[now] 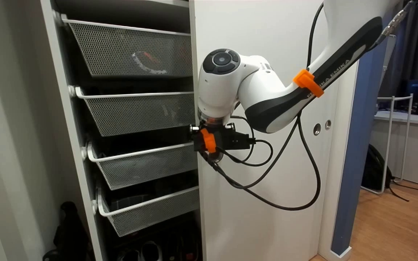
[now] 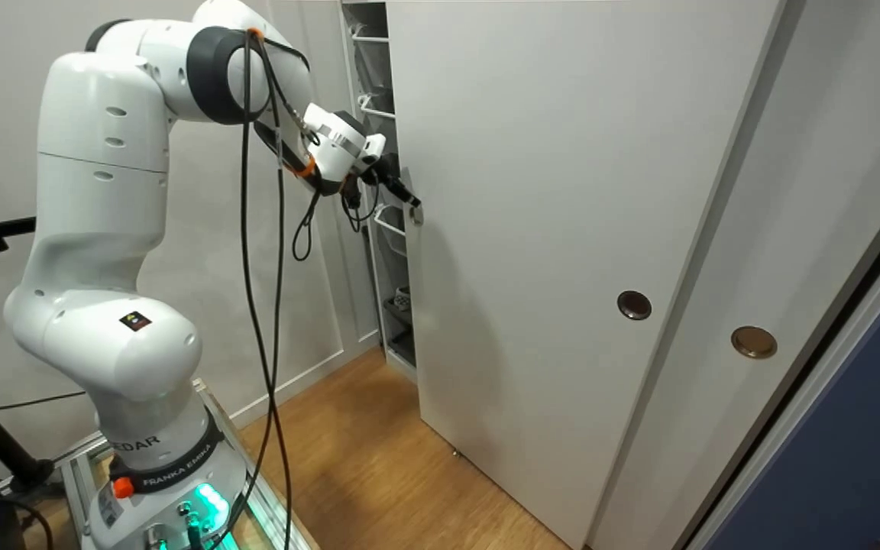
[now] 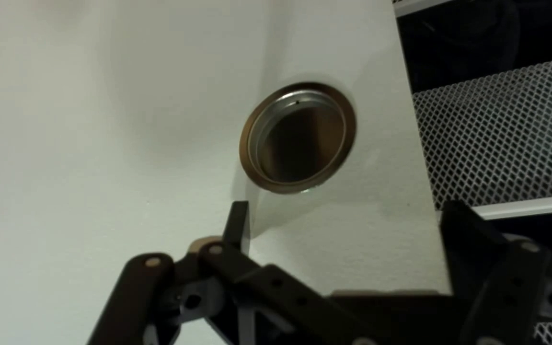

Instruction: Slide the white door to the right

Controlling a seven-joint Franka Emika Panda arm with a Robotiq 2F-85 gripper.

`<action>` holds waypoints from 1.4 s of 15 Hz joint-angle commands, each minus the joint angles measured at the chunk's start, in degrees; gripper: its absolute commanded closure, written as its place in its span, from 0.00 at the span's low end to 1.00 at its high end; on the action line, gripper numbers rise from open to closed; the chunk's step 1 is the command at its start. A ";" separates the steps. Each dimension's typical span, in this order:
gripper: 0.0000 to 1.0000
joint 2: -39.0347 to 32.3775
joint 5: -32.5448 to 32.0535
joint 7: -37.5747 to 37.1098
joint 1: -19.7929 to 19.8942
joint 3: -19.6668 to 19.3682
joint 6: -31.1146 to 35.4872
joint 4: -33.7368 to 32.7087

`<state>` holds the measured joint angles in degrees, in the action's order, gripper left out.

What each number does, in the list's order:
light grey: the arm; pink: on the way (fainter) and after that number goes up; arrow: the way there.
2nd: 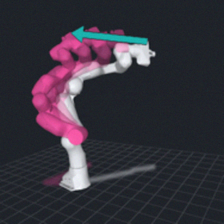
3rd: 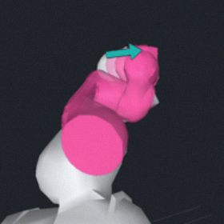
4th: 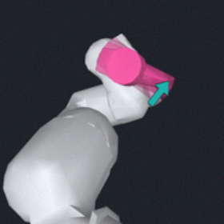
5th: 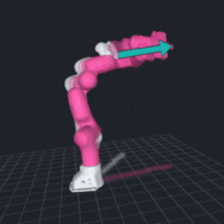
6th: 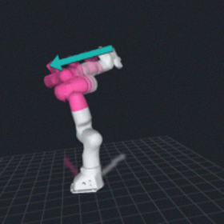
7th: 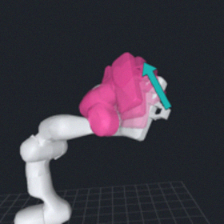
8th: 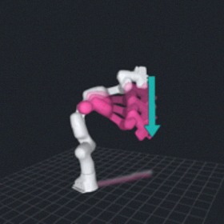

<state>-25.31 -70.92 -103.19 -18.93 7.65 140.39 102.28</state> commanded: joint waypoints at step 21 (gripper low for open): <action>0.00 11.23 -2.91 17.98 11.20 -6.38 18.97 16.86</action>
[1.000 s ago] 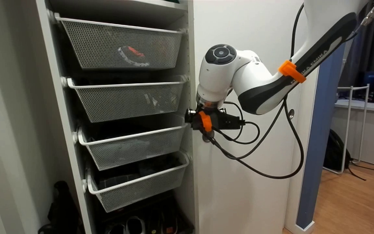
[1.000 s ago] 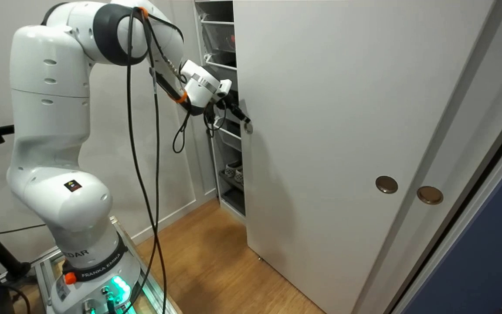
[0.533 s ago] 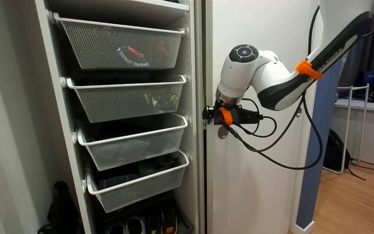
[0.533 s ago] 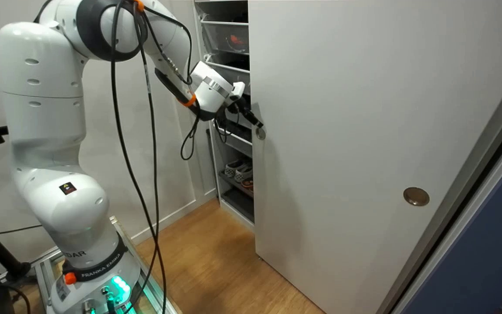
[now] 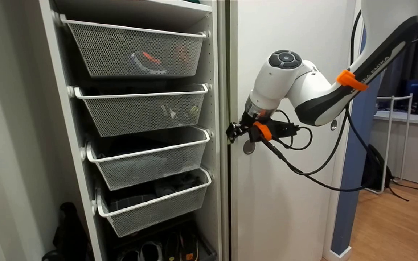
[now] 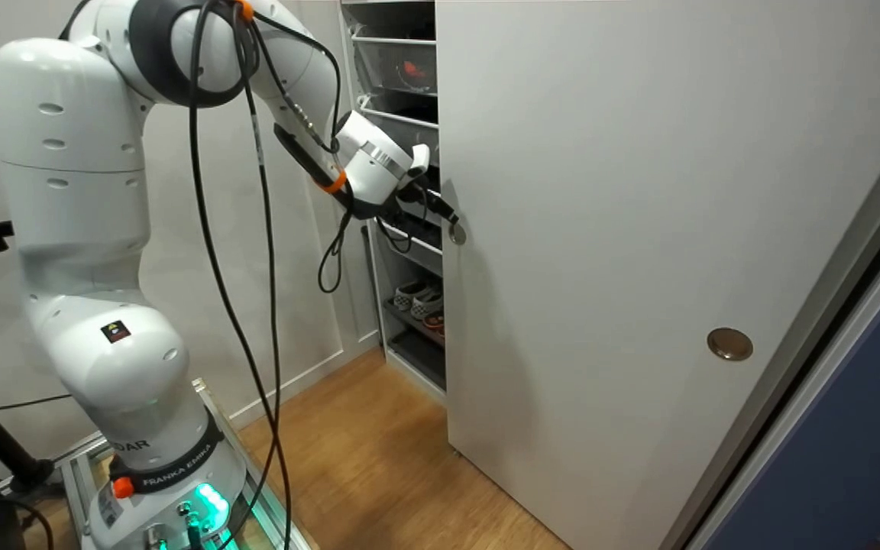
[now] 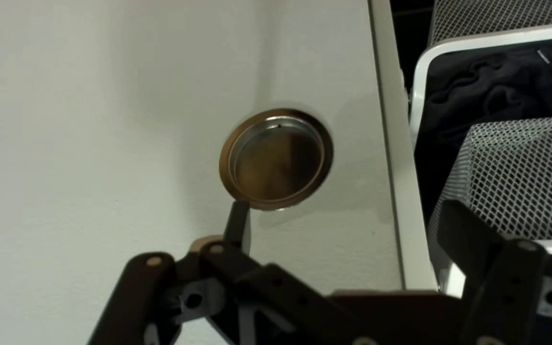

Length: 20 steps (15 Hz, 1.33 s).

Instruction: Slide the white door to the right

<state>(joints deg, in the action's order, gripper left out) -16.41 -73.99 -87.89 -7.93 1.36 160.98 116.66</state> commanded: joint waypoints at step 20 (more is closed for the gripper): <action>0.00 6.84 -2.11 -2.81 1.52 -4.54 -2.77 6.55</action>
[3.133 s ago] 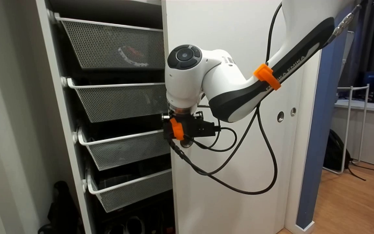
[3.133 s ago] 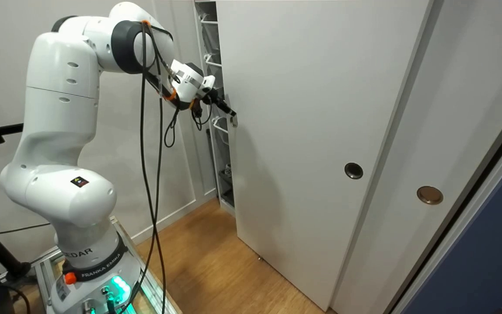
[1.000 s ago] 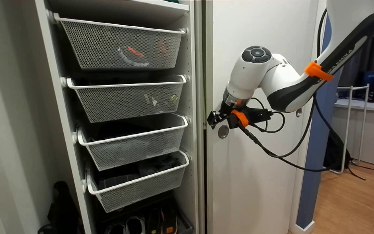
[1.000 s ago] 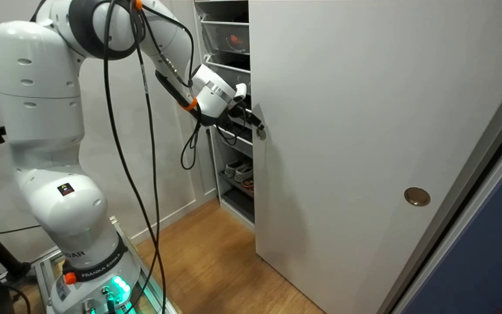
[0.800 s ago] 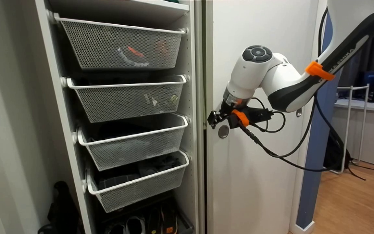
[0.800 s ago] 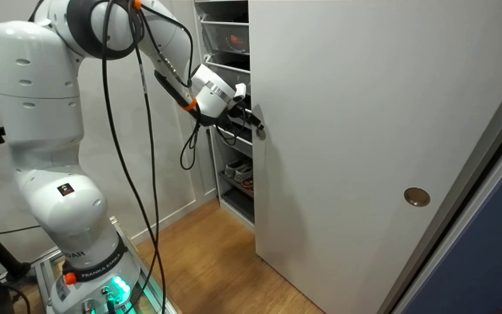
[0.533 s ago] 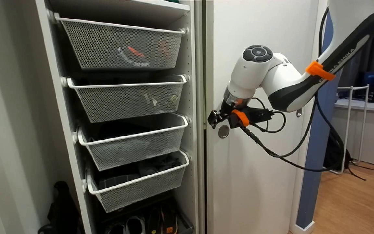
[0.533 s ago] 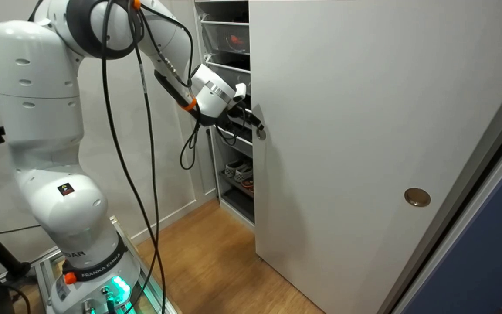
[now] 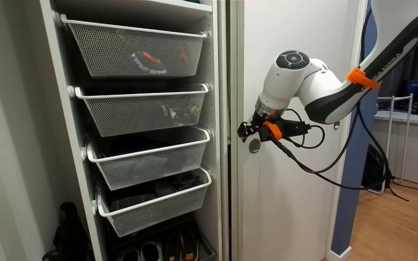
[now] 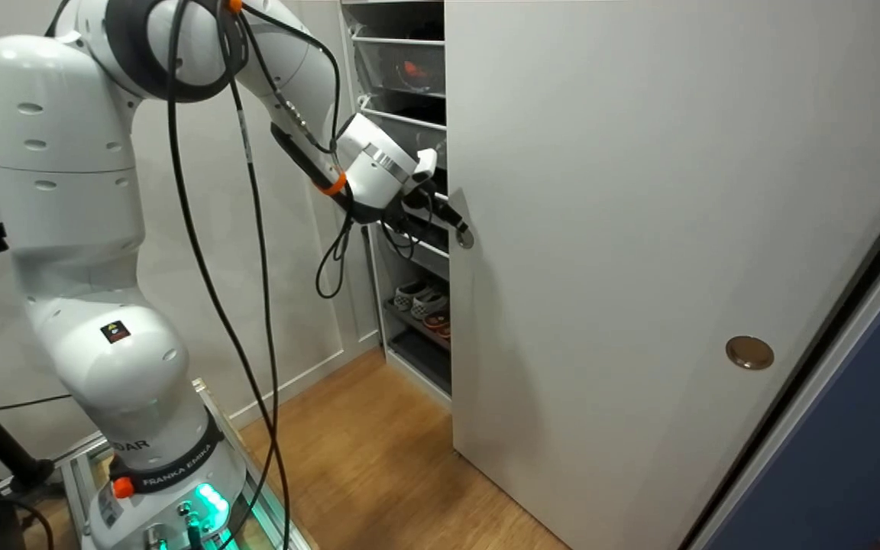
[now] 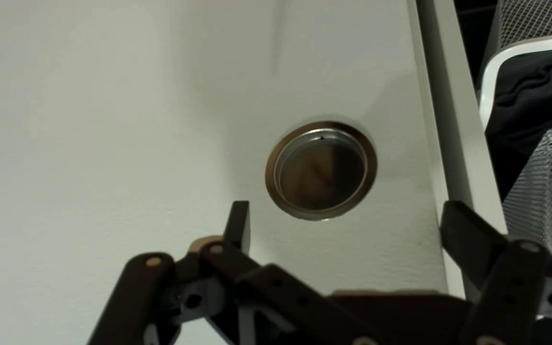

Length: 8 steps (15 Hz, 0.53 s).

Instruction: Slide the white door to the right

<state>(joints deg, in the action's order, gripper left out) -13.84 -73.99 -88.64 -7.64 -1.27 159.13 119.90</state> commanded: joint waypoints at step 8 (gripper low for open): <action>0.00 5.28 11.93 14.18 2.42 1.04 7.21 8.47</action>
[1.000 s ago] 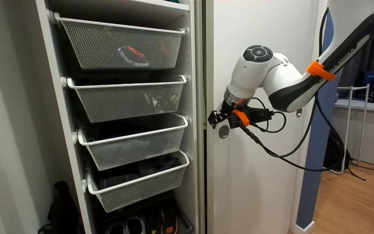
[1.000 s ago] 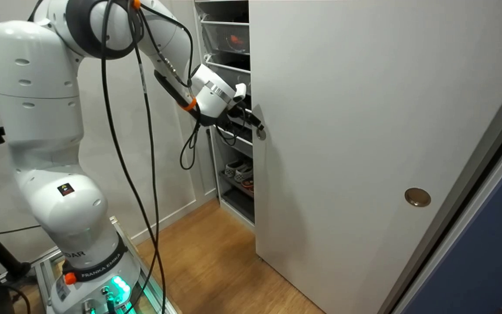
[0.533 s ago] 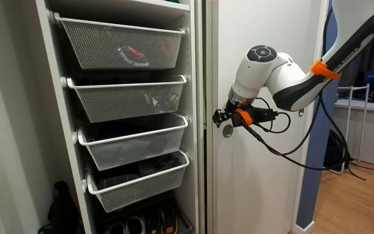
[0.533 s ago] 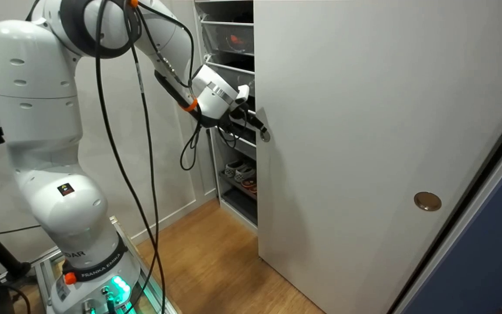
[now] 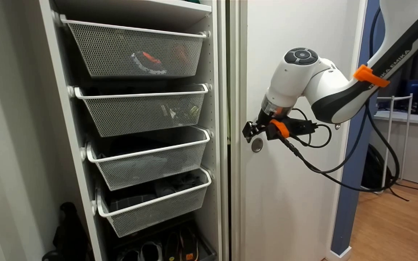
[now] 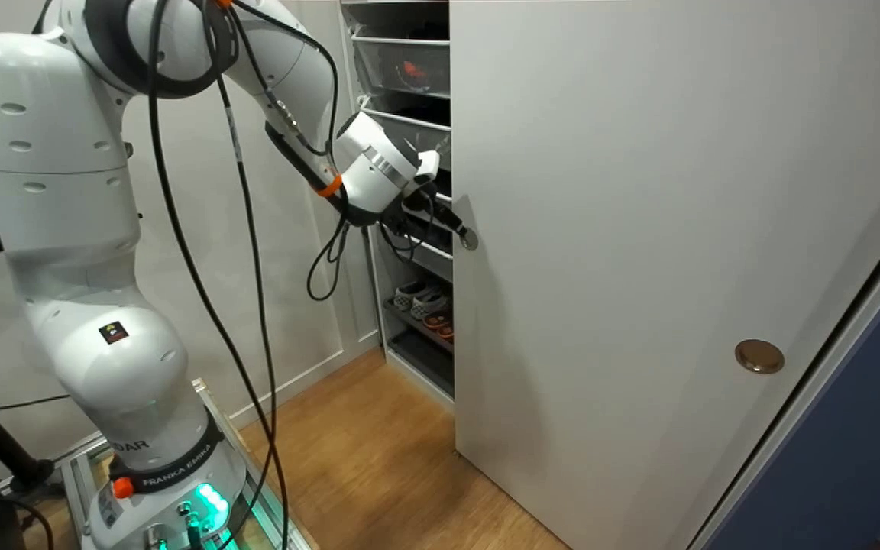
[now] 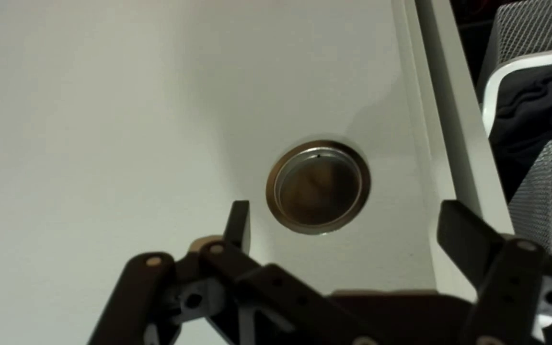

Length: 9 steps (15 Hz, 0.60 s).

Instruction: Slide the white door to the right

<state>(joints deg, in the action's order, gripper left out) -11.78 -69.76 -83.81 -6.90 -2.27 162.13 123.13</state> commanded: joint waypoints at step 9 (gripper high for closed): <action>0.00 5.61 48.13 40.19 6.91 24.53 -9.05 10.60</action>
<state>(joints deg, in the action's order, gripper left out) -9.78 -32.86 -50.93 -1.91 15.51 161.49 133.69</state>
